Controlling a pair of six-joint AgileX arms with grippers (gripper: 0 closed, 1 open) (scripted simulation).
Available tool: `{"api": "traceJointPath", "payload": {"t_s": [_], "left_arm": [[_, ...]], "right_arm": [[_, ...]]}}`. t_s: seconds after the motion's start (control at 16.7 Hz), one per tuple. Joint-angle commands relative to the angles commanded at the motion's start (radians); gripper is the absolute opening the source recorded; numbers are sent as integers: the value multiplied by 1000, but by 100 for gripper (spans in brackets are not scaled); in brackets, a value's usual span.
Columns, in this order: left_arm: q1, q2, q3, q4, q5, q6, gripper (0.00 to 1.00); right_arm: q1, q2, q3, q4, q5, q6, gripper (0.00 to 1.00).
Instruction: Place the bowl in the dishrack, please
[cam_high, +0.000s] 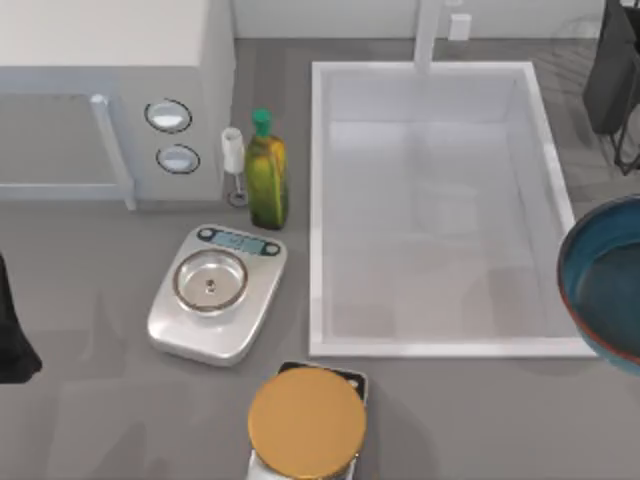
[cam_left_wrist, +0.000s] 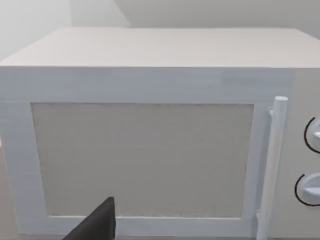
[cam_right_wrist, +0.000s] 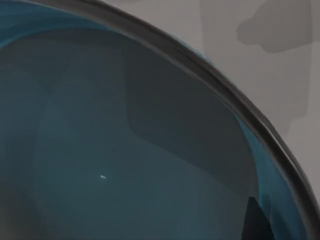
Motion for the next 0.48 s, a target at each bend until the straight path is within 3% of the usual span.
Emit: {"api": "traceJointPath", "payload": {"t_s": [0.48], "left_arm": [[0, 0, 0, 0, 0, 0, 100]], "right_arm": [[-17, -13, 3, 25, -17, -5, 0]]}}
